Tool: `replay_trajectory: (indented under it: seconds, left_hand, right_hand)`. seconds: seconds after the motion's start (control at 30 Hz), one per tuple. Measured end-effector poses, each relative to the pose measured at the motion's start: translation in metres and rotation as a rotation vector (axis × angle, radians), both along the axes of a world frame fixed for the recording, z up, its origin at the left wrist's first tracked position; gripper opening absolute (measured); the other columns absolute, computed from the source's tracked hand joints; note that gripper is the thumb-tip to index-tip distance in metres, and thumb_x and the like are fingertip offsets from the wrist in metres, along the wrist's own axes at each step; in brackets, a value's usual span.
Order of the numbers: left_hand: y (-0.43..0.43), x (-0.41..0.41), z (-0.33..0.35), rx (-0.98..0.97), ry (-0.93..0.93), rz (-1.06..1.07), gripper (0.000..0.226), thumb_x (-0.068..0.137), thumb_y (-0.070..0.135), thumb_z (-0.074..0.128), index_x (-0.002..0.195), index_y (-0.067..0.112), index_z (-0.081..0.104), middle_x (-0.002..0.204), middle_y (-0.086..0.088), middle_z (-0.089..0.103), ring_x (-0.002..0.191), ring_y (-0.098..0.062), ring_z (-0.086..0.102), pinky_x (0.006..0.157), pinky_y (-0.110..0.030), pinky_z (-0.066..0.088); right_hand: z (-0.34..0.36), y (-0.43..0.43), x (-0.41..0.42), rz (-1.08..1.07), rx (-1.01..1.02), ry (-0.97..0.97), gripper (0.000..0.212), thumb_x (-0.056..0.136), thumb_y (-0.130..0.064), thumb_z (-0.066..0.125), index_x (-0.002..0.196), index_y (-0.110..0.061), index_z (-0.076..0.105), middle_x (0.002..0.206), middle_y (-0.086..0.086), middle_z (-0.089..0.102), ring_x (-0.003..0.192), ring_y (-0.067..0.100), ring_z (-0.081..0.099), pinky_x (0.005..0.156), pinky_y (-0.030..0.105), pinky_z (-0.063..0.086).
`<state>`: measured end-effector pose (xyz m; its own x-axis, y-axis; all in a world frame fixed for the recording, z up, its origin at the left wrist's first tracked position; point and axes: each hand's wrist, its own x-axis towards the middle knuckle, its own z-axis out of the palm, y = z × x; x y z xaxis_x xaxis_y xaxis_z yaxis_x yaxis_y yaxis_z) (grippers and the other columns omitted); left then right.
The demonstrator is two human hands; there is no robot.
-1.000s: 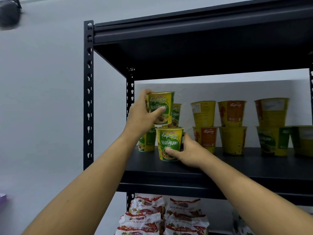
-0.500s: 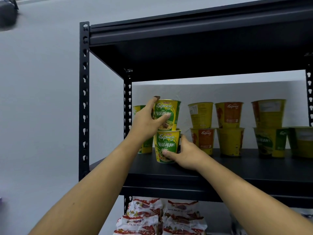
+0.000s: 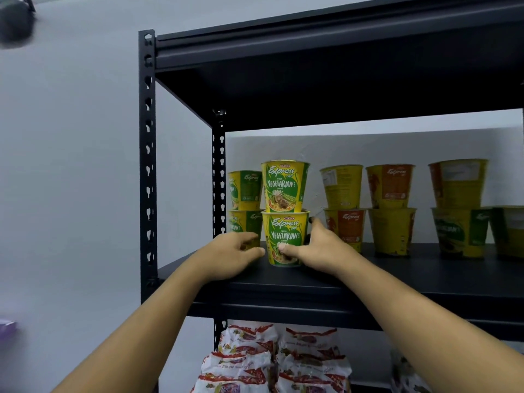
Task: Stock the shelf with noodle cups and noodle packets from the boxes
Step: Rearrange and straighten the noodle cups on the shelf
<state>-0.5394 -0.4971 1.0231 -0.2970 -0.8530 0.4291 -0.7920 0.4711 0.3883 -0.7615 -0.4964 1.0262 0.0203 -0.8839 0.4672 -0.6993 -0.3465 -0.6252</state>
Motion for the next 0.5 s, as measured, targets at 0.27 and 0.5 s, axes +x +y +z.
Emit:
replay_trajectory:
  seconds: [0.27,0.5]
  left_hand:
    - [0.001,-0.007,0.003,0.123,-0.245,-0.003,0.055,0.096,0.070,0.049,0.131,0.033,0.069,0.127,0.004,0.069,0.111,-0.012,0.061,0.103,-0.037,0.048]
    - [0.009,-0.007,0.003,0.107,-0.216,-0.017,0.053,0.096,0.068,0.051,0.132,0.032,0.069,0.133,0.004,0.067,0.114,-0.013,0.059,0.099,-0.032,0.046]
  right_hand:
    - [-0.001,0.002,0.001,0.002,-0.032,0.013,0.080,0.084,-0.052,0.078,0.146,-0.027,0.035,0.143,-0.002,0.057,0.128,0.019,0.055,0.100,0.036,0.046]
    - [0.004,0.016,-0.006,0.027,0.001,0.023,0.075,0.087,-0.047,0.077,0.146,-0.027,0.036,0.142,-0.002,0.058,0.128,0.018,0.055,0.093,0.030,0.043]
